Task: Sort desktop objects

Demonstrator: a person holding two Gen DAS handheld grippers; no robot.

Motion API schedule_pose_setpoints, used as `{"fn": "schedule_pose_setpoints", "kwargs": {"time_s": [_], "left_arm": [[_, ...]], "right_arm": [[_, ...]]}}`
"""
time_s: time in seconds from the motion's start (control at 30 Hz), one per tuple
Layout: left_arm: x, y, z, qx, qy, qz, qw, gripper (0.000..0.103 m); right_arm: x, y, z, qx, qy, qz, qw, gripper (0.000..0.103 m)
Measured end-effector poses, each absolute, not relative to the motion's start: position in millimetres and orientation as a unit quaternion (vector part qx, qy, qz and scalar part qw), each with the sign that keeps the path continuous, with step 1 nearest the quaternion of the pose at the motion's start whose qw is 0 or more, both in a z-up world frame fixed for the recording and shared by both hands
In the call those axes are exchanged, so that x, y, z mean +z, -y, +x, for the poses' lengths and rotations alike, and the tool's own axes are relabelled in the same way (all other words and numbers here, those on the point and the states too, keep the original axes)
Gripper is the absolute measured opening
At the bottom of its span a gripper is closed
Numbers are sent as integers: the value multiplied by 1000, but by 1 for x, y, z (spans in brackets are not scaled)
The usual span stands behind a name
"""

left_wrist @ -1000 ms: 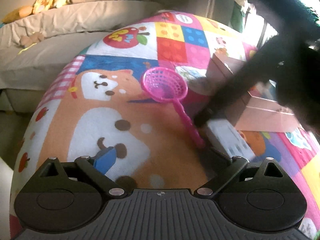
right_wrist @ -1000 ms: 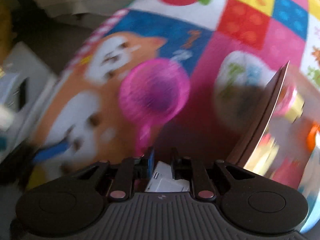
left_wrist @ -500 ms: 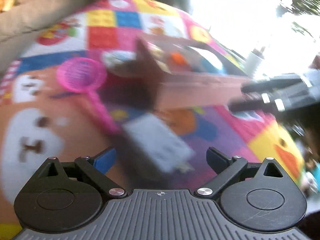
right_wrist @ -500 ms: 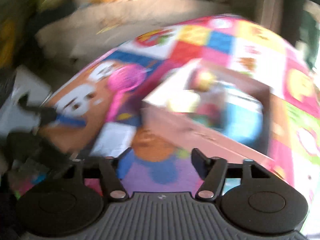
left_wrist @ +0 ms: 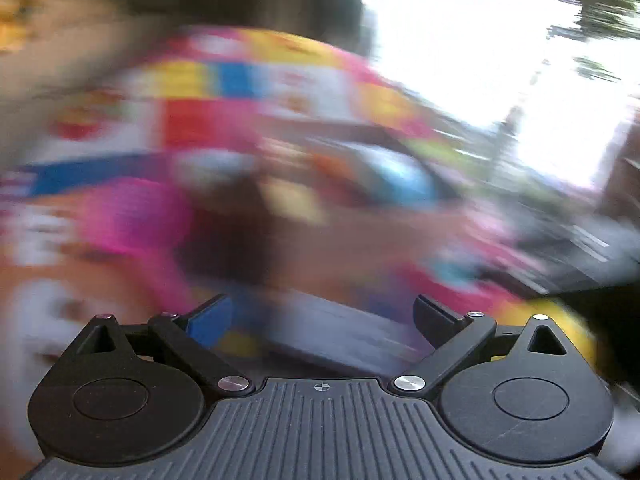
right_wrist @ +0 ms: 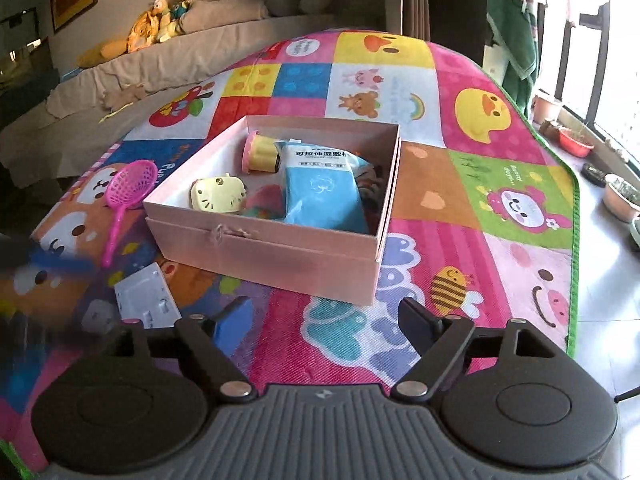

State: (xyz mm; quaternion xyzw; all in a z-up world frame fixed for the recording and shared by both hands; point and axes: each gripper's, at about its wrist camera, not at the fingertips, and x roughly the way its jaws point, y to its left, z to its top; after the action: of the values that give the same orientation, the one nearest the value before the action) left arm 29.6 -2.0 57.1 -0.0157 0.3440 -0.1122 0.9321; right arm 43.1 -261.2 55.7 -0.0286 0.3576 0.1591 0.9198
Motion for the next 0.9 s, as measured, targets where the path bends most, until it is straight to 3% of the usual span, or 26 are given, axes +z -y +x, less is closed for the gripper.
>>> {"fn": "schedule_pose_setpoints", "kwargs": {"time_s": [0.2,0.47,0.53,0.9], "left_arm": [[50,-30,96,52,-315,17,948,100],[23,-40,149,121,-359,12,925,99],[18,-46,148,115,-370,0,922,87],[20,-37,54,-18,-400,-13,916,87]], "right_arm": [[45,234,33,204,-361,-42,909,81],[45,211,12,250,-341,-74,903,87],[44,205,8,262,-336,-88,900,87],[24,165,15,271,-334,-147,891,87]]}}
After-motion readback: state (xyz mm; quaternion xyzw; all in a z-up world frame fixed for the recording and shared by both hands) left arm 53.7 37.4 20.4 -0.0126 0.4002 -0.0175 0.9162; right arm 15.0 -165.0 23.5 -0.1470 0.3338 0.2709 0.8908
